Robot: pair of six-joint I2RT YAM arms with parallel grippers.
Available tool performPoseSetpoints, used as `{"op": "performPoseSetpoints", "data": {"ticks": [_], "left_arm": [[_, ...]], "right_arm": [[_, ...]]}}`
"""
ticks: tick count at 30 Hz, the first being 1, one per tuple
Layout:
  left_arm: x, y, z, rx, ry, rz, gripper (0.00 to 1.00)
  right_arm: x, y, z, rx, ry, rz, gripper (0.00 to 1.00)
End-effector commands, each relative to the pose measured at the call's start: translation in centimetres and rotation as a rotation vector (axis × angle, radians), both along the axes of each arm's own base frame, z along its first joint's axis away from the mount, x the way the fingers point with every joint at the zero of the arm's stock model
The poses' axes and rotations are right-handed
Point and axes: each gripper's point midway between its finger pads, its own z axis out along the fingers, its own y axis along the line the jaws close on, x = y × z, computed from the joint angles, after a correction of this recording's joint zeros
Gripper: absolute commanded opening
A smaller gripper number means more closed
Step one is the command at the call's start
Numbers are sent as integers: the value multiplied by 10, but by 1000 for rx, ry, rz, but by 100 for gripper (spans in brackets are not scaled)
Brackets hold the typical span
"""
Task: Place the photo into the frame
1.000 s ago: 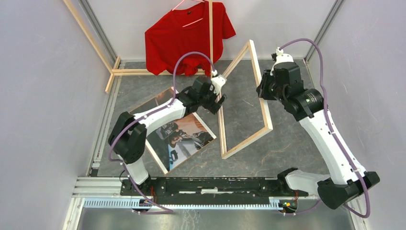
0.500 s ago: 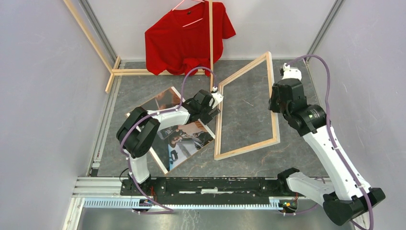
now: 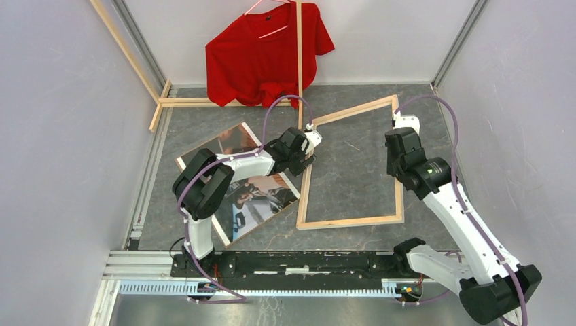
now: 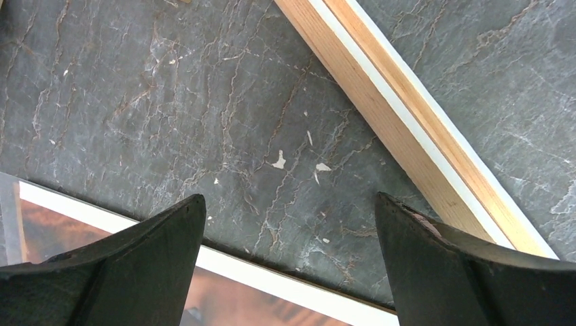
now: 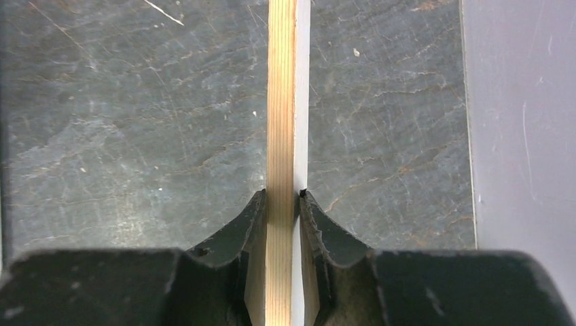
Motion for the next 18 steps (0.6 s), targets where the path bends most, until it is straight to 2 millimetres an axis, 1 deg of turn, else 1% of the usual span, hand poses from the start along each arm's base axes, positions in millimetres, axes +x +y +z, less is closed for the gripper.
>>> {"op": "performPoseSetpoints", "data": {"ticks": [1,7,11,18], "left_arm": [[2,0,-2,33,-19,-32,100],[-7,-6,-2,-9,10,-57,100],[-12,-9,-2,-28,24,-76,100],[-18,-5,-9,-18,40,-83,100]], "right_arm": [[8,-5,-7,-42,-26,-13,15],[5,-15,-46,-110,47,-54,15],[3,-17,-65,-126,72,-58,15],[6,-19,-102,-162,138,-64,12]]}}
